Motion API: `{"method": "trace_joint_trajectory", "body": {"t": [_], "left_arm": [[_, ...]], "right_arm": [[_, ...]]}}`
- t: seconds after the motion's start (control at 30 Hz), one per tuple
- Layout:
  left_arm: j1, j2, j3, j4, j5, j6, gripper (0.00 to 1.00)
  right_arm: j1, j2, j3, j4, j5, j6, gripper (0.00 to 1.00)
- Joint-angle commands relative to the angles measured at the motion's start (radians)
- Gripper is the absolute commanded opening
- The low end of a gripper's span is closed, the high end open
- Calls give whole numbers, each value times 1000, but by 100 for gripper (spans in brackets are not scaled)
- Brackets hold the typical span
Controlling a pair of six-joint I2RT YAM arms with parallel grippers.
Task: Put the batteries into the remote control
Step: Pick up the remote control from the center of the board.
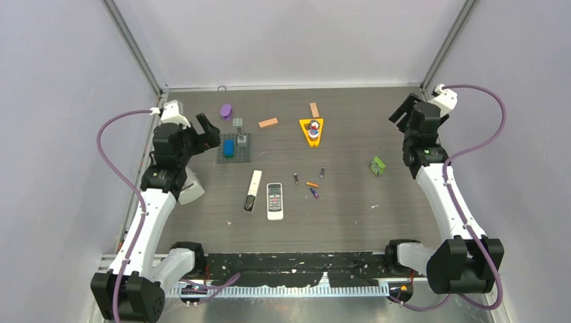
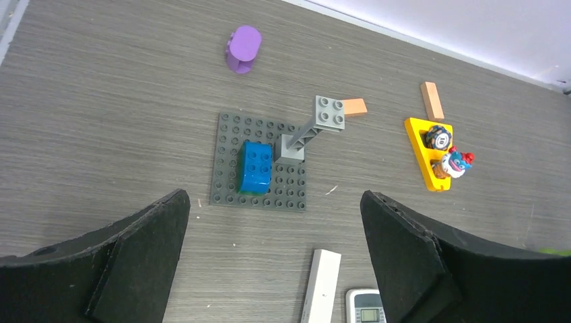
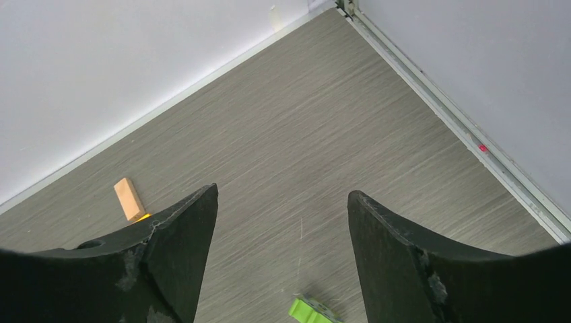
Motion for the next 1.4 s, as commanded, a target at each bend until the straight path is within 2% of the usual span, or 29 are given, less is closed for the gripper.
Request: {"method": "trace_joint_trajectory", "body": {"t": [0.0,0.1,0.13,0.27,0.47,0.6,0.73,0.83,1.03,1.13,1.23,1.37], "left_arm": [[3,-35,-11,58,-53,-21,100],[3,-38,-17,62,-40,-66,100],[3,-43,-22,66,-12,-68,100],[4,-59,-35,107,202,-30,100],[4,-52,-41,125,397,23,100],[-25,-67,-58,122,431,54,100],[-114,-39,-68,73,445,71,100],[-223,-14,-100,80,398,54,99],[-470,53,-153,82,190,26,96],[-563,113,-185,108,104,-2,94],[-664,189,-244,214,-17,-8,93],[-732,313,-232,201,-133,-70,94]], "right_arm": [[1,-13,-10,56,68,31,77],[0,-18,-8,48,49,49,90],[-1,-23,-7,45,26,59,100],[-1,-42,-17,48,-48,50,95],[0,-57,-46,67,-131,20,95],[0,-40,-31,15,-197,6,99],[37,-25,-22,-50,-222,28,94],[101,-25,-40,-77,-185,42,92],[294,-26,-93,-114,-62,72,91],[334,-12,-109,-149,-43,116,89],[360,-1,-111,-189,-40,142,88],[372,1,-105,-250,-13,171,89]]}}
